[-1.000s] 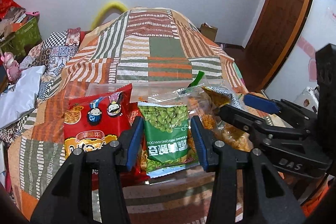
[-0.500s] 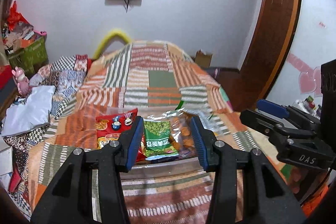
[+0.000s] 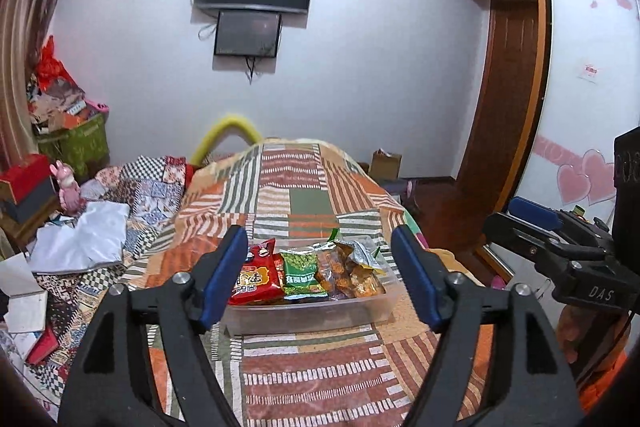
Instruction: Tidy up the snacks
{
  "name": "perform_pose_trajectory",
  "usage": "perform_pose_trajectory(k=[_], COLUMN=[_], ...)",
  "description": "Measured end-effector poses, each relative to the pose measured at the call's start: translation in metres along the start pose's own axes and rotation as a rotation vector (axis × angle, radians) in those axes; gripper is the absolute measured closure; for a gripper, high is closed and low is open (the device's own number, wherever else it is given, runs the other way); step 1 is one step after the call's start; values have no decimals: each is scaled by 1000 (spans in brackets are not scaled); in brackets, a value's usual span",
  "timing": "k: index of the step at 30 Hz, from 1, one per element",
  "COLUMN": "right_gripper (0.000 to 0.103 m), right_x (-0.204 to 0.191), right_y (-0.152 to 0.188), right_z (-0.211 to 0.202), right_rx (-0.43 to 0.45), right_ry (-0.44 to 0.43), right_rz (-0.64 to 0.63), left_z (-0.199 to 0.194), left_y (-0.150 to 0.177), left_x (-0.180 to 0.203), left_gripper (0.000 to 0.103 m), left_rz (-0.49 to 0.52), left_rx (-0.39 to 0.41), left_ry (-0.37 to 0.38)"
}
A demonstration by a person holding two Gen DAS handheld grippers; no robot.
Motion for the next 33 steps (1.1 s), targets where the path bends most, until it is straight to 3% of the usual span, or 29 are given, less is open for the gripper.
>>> perform_pose_trajectory(k=[4, 8, 33], right_gripper=[14, 0, 0], right_x=[-2, -6, -13], right_y=[3, 5, 18], right_z=[-7, -11, -25], right_rx=[10, 27, 42], right_ry=[-14, 0, -18], right_rz=[5, 0, -11], left_z=[-16, -23, -31], left_y=[5, 10, 18], left_x=[7, 12, 10], left_gripper=[21, 17, 11], left_rz=[20, 37, 15], left_rx=[28, 37, 41], left_ry=[-14, -17, -3])
Point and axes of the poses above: each gripper's, at about its wrist camera, not at the fingertips, and z roughly the way its jaws point, x to its right, y to its underside, the point moved 1 cm from there along z, roughly the way its jaws point, and after that the axes turned 3 degrees about y, right-handed, at the moved point
